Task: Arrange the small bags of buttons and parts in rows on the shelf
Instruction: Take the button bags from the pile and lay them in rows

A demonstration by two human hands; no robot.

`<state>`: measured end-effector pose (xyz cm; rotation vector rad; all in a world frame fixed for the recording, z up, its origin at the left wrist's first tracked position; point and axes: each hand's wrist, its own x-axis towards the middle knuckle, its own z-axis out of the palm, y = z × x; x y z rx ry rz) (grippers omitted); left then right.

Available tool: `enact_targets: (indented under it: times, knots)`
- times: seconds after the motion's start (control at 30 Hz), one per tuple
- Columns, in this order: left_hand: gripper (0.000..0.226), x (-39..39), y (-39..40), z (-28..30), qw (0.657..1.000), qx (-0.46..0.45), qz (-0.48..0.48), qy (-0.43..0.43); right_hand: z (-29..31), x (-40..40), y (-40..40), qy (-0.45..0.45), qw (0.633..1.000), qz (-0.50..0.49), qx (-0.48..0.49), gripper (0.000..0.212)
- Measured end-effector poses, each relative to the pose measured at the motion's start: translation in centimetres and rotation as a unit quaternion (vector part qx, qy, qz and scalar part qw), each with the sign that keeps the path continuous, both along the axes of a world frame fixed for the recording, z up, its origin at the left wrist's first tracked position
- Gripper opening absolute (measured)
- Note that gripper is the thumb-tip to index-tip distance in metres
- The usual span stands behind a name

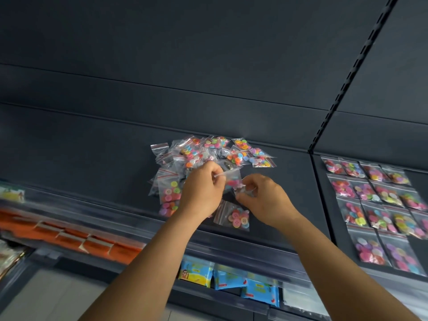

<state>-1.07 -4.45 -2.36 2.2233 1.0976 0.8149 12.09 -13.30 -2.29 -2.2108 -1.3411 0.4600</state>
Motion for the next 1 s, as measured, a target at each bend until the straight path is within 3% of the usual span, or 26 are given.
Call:
enact_targets:
  times: [0.13, 0.23, 0.33, 0.4, 0.5, 0.67, 0.8, 1.0]
  knots:
    - [0.010, -0.7, -0.3, 0.2, 0.999, -0.034, 0.013, -0.038, 1.0, -1.1, -0.7, -0.009, 0.990, 0.063, -0.124, 0.039]
    - [0.009, -1.0, -0.4, 0.2, 0.996, -0.061, 0.022, -0.058, 1.4, -1.8, -0.7, -0.023, 0.987, 0.071, -0.140, 0.030]
    - [0.026, -1.1, -0.5, 0.3, 0.995, -0.071, 0.023, -0.070, 1.3, -1.8, -1.0, -0.007, 0.989, 0.068, -0.133, 0.016]
    - [0.029, -1.0, -0.8, 0.5, 0.994, -0.073, 0.030, -0.075, 1.3, -1.3, -1.5, 0.016, 0.993, 0.047, -0.105, 0.009]
    - [0.025, -0.4, -1.1, 0.7, 0.993, -0.080, 0.043, -0.077, 1.5, -0.2, -2.6, 0.124, 0.992, -0.034, -0.005, 0.019]
    - [0.010, 2.4, -3.1, 1.2, 0.990, -0.109, 0.000, -0.088, 2.6, 2.3, -5.2, 0.314, 0.927, -0.126, 0.161, 0.023]
    - [0.017, 6.0, -5.9, 2.0, 0.983, -0.153, -0.044, -0.089, 3.0, 4.5, -7.7, 0.349, 0.897, -0.160, 0.217, 0.017]
    - [0.015, 11.6, -11.3, 3.0, 0.946, -0.272, -0.115, -0.135, 3.1, 8.5, -12.4, 0.352, 0.882, -0.183, 0.255, 0.020]
